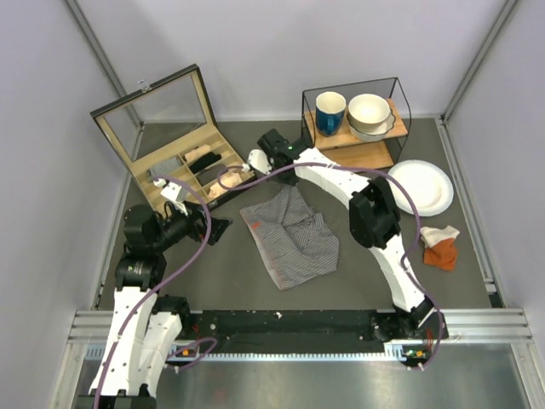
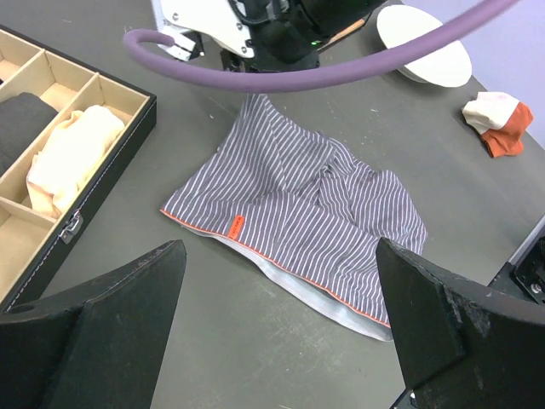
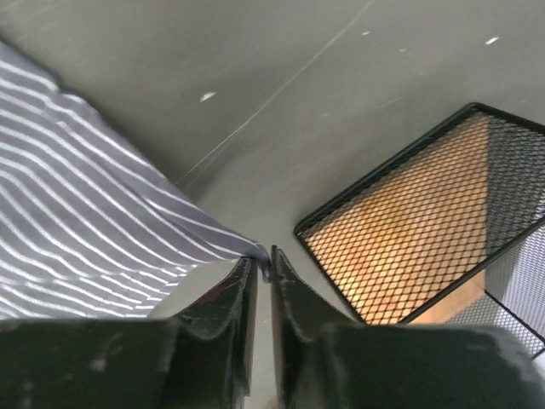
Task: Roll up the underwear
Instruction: Flatten out the underwear at the center of the board.
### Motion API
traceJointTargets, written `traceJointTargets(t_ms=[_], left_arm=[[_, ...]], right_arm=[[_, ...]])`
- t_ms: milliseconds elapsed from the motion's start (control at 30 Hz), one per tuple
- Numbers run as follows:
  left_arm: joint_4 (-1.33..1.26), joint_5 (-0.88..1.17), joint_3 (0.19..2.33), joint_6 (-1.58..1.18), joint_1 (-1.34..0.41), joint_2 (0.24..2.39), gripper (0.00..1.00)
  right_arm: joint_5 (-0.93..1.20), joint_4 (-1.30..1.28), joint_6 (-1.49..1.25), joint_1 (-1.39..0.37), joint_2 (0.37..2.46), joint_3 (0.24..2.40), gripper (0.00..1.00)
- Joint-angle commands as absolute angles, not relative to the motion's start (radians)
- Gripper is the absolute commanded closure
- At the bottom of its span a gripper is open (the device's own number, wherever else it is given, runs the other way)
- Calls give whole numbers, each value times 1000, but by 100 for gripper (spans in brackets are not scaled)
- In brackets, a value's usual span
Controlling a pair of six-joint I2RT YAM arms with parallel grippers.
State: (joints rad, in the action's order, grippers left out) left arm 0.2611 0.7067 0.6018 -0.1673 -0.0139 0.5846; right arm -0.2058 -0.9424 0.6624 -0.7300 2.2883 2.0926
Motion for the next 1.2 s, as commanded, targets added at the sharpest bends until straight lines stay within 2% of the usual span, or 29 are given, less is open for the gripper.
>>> traceJointTargets(t_ms=[0, 167, 233, 367, 433, 533, 600, 667, 800, 967, 1167], left_arm=[[210, 718, 604, -173, -8, 580, 1], [212, 712, 606, -170, -8, 580, 1], [218, 706, 609, -169, -8, 578, 1], [242, 677, 624, -150, 18, 572, 1], [262, 647, 638, -143, 24, 558, 1], [256, 629, 630, -143, 29, 542, 1], [249, 638, 627, -146, 28, 545, 1], [249, 643, 627, -147, 29, 557, 1], [253, 626, 630, -143, 35, 558, 1], [256, 630, 627, -147, 43, 575, 1], [252, 640, 621, -149, 43, 601, 1]], right_arm=[[-357, -818, 646, -712, 2324, 2212, 81], [-223, -818, 606, -709, 2249, 2192, 69], [-79, -848, 566, -709, 2200, 2155, 59], [239, -968, 515, -718, 2080, 2119, 53], [415, -1032, 584, -726, 1981, 2019, 53], [524, -1075, 791, -749, 1814, 1774, 53], [534, -1074, 932, -765, 1699, 1549, 53], [554, -1051, 985, -785, 1646, 1423, 53], [618, -886, 962, -847, 1559, 1145, 53], [506, -743, 911, -1012, 1575, 1069, 54], [436, -661, 859, -1049, 1617, 1040, 56]])
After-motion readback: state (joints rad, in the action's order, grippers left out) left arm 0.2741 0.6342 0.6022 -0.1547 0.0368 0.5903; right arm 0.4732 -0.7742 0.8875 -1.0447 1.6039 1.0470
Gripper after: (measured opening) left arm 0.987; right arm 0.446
